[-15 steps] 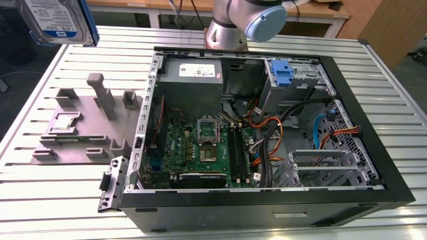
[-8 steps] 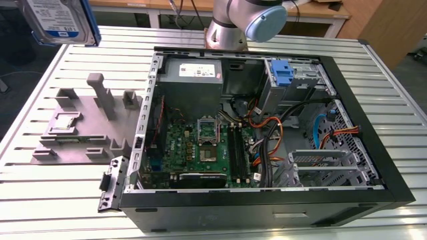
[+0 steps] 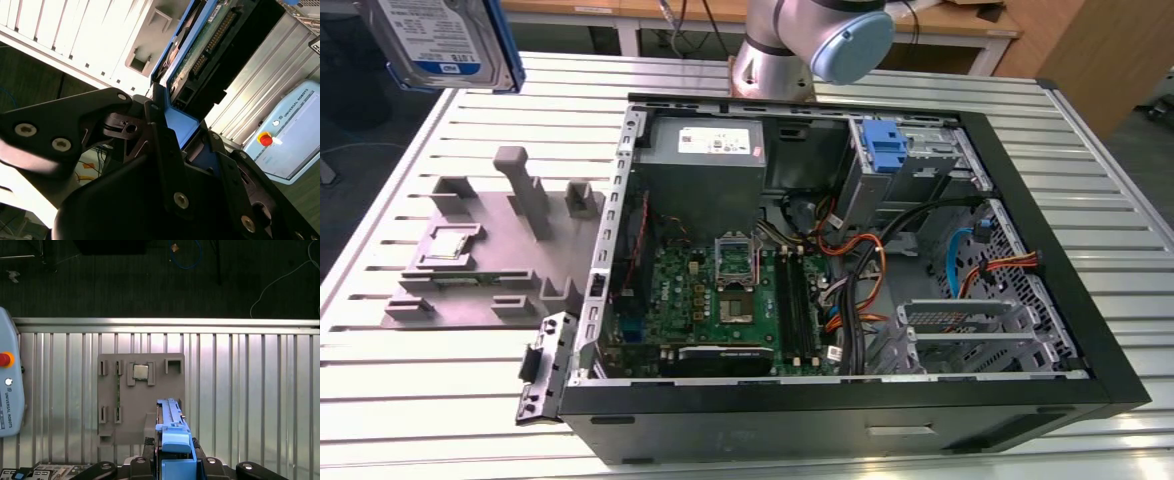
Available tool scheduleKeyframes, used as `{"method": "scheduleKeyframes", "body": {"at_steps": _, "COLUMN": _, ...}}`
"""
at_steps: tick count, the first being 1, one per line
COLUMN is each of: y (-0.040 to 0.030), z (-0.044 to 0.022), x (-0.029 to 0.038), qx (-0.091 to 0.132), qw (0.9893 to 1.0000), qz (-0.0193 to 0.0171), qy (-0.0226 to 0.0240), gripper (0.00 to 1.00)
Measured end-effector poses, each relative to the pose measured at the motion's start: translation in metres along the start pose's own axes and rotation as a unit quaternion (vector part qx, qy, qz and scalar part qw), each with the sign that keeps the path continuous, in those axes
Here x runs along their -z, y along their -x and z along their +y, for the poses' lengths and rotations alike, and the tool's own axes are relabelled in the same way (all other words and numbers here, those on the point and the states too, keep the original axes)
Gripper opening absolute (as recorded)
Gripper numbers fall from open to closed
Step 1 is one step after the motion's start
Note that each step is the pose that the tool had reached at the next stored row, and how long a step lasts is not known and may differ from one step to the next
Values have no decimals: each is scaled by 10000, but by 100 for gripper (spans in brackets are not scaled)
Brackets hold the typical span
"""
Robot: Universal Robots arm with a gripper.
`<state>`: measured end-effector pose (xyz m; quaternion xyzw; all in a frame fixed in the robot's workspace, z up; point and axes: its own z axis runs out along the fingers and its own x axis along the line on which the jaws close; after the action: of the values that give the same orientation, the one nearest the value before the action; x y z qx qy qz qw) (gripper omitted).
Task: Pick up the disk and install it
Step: 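Pick up the disk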
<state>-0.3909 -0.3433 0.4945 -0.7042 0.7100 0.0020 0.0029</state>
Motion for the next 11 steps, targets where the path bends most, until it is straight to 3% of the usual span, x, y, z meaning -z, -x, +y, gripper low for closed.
{"method": "scheduleKeyframes", "body": {"at_steps": 11, "y": 0, "z": -39, "x": 0, "qx": 0, "qw": 10000, "qz": 0, "qy": 0, "gripper": 37}}
